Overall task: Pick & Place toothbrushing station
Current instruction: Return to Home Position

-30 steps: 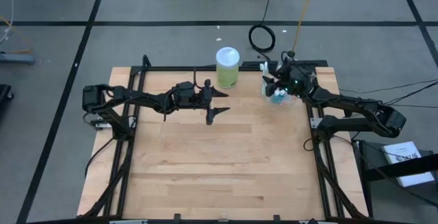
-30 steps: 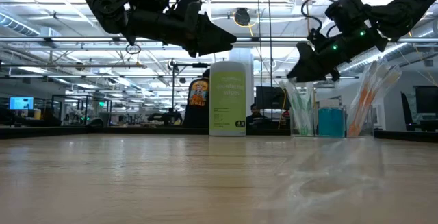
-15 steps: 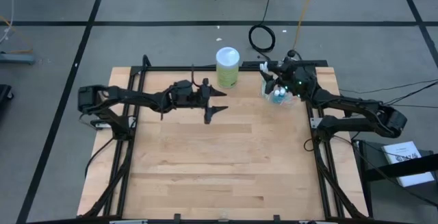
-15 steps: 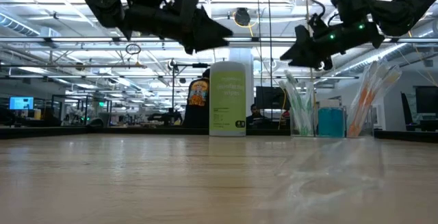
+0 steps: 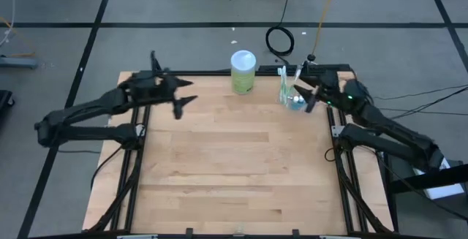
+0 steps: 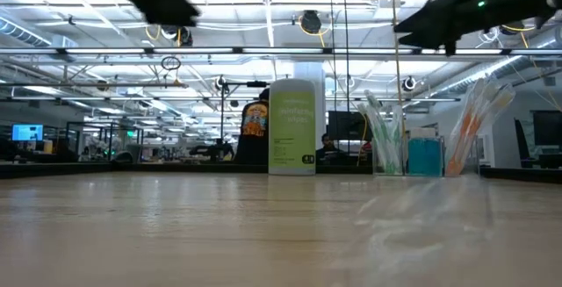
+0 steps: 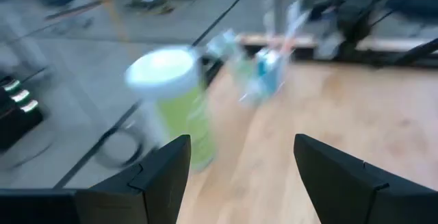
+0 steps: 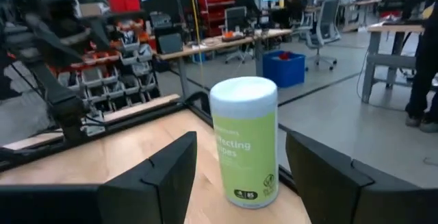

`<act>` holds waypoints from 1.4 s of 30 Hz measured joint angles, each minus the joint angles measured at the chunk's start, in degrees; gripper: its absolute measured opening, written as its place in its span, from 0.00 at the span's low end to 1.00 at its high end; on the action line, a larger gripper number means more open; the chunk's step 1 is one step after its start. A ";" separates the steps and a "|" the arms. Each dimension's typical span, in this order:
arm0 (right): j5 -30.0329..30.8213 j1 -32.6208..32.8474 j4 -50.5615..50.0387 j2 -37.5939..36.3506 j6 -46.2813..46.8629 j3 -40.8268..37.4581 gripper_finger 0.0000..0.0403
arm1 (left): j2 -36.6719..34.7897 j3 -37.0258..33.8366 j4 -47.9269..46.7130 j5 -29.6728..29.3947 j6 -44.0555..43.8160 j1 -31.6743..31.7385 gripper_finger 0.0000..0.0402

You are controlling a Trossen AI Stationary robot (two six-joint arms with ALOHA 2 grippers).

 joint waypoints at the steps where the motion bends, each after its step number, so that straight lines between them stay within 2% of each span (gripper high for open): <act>1: -0.01 0.00 -1.86 -2.36 0.02 0.00 0.54 | -2.38 0.10 -4.05 -1.70 -0.06 0.19 0.67; 3: 0.16 0.00 -5.54 -7.12 0.02 0.00 0.54 | -6.47 -0.03 -13.91 -4.62 -2.15 0.37 0.67; 6: 0.12 0.00 -10.45 -13.27 0.02 0.00 0.54 | -10.49 -0.59 -20.99 -7.39 -6.55 0.25 0.67; 8: 0.12 0.00 -13.61 -16.48 -0.15 0.05 0.54 | -12.94 -2.42 -20.60 -7.83 -8.99 0.29 0.67; 12: 0.18 0.00 -20.87 -21.96 -1.71 0.02 0.54 | -18.22 -8.26 -15.92 -5.41 -8.31 0.23 0.67; 18: 0.18 0.00 -26.80 -29.39 -1.34 -0.04 0.54 | -32.88 -18.24 -9.30 -6.17 -10.62 0.28 0.67; 23: -0.13 0.00 -22.17 -32.38 0.38 -5.91 0.54 | -43.85 -28.55 -0.40 -6.89 -10.07 0.28 0.67; 27: -1.27 -0.02 -15.24 -31.83 0.92 -10.35 0.54 | -49.02 -33.69 0.37 -7.44 -11.60 0.23 0.67; 36: -10.54 0.60 -9.03 -32.38 4.35 -15.22 0.54 | -49.51 -34.79 -0.31 -7.68 -12.70 -1.99 0.67; 39: -13.37 2.53 -5.11 -32.41 6.99 -17.24 0.54 | -49.51 -34.79 0.01 -7.69 -12.89 -3.79 0.67; 42: -13.55 5.64 -2.01 -32.39 8.21 -19.20 0.54 | -49.51 -34.79 -0.02 -7.95 -13.42 -5.89 0.67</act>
